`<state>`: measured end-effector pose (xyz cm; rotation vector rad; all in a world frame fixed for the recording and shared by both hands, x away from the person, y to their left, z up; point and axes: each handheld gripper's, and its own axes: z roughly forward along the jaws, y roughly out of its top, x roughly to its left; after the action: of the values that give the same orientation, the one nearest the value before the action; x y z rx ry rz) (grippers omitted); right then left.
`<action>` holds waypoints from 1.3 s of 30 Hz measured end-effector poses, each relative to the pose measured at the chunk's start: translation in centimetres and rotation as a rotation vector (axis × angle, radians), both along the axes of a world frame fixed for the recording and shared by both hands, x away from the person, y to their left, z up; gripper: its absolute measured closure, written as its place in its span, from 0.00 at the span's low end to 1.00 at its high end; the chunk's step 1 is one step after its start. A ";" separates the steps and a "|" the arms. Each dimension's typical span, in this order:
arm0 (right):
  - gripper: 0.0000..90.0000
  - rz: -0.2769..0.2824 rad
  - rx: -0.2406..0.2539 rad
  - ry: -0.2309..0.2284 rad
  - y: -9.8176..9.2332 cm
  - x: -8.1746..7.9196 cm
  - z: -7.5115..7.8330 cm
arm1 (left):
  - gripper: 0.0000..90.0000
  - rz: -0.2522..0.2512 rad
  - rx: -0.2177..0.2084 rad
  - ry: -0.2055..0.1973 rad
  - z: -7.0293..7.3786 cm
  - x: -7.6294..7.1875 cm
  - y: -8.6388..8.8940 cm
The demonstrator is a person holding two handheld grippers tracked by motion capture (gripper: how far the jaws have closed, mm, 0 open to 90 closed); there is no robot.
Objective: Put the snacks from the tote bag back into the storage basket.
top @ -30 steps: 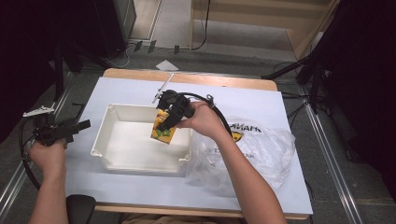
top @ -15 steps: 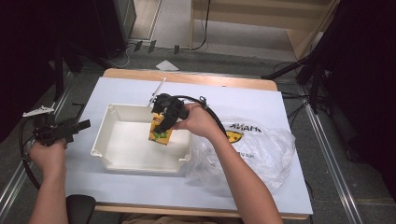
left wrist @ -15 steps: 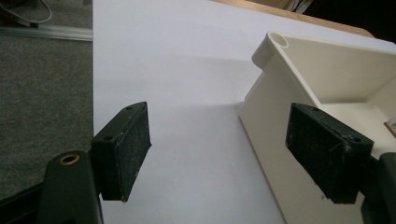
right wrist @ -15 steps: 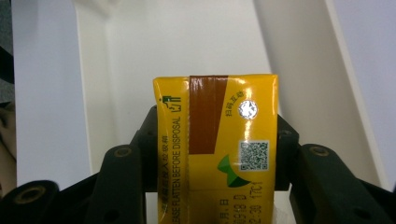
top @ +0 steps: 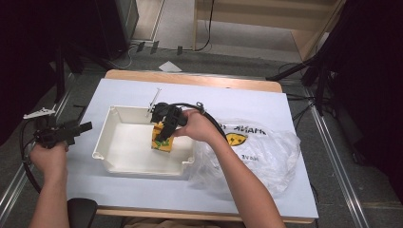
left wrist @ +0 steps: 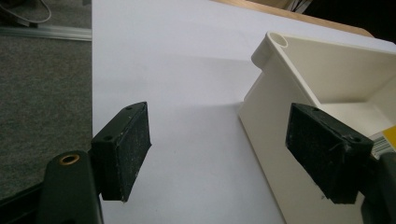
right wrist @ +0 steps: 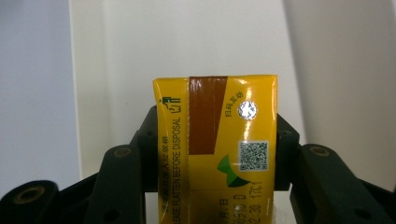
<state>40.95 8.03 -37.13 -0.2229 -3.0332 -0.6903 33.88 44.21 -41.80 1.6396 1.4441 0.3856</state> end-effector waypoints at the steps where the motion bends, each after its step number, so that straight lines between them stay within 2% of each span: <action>1: 0.60 0.008 -0.004 -0.001 0.1 0.0 -0.1 | 0.26 0.000 0.000 0.000 0.0 0.0 0.0; 26: 0.59 0.018 -0.015 -0.007 1.4 -0.7 -0.6 | 0.26 -0.001 0.000 0.000 0.0 0.0 0.0; 39: 0.57 0.001 0.004 0.019 1.4 -0.6 -0.8 | 0.26 -0.003 0.000 0.001 0.0 0.0 0.0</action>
<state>40.38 9.39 -37.92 -0.2258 -3.0136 -0.6909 33.88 44.19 -41.80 1.6420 1.4424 0.3828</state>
